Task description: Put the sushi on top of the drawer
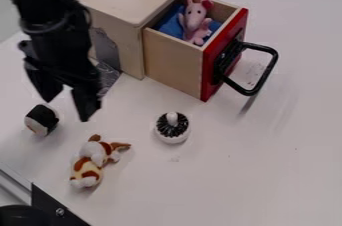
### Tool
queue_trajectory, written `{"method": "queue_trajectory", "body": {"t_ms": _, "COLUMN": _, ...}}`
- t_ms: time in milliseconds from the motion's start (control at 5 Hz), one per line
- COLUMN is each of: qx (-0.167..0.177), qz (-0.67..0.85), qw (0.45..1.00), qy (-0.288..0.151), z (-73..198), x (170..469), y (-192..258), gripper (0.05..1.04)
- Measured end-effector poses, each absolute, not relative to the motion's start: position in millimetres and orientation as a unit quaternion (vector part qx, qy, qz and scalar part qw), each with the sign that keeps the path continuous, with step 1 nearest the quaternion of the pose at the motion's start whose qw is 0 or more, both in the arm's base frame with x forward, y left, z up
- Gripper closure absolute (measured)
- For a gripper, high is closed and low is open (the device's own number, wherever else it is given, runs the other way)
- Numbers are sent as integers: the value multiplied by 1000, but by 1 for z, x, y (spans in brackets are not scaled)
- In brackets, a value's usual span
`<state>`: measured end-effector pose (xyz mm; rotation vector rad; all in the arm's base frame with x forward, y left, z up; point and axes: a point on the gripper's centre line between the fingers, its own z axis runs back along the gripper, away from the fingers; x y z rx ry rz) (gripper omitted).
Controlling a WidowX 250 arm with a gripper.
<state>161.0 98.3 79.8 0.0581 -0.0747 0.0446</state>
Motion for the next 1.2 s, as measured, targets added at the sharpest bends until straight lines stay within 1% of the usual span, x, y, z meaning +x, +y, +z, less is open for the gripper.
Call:
{"method": "queue_trajectory", "body": {"t_ms": 200, "qx": 28, "qz": 10, "qw": 999, "qy": -26, "z": 62, "x": 157, "y": 119, "gripper": 85}}
{"method": "queue_trajectory", "body": {"t_ms": 600, "qx": 19, "qz": -4, "qw": 1000, "qy": 18, "z": 39, "x": 165, "y": 145, "gripper": 85}}
{"method": "queue_trajectory", "body": {"t_ms": 800, "qx": 11, "qz": -9, "qw": 999, "qy": 48, "z": 25, "x": 159, "y": 149, "gripper": 85}}
{"method": "queue_trajectory", "body": {"t_ms": 1000, "qx": 7, "qz": 0, "qw": 998, "qy": 68, "z": 17, "x": 154, "y": 150, "gripper": 85}}
{"method": "queue_trajectory", "body": {"t_ms": 1200, "qx": 5, "qz": 9, "qw": 997, "qy": 73, "z": 8, "x": 154, "y": 150, "gripper": 115}}
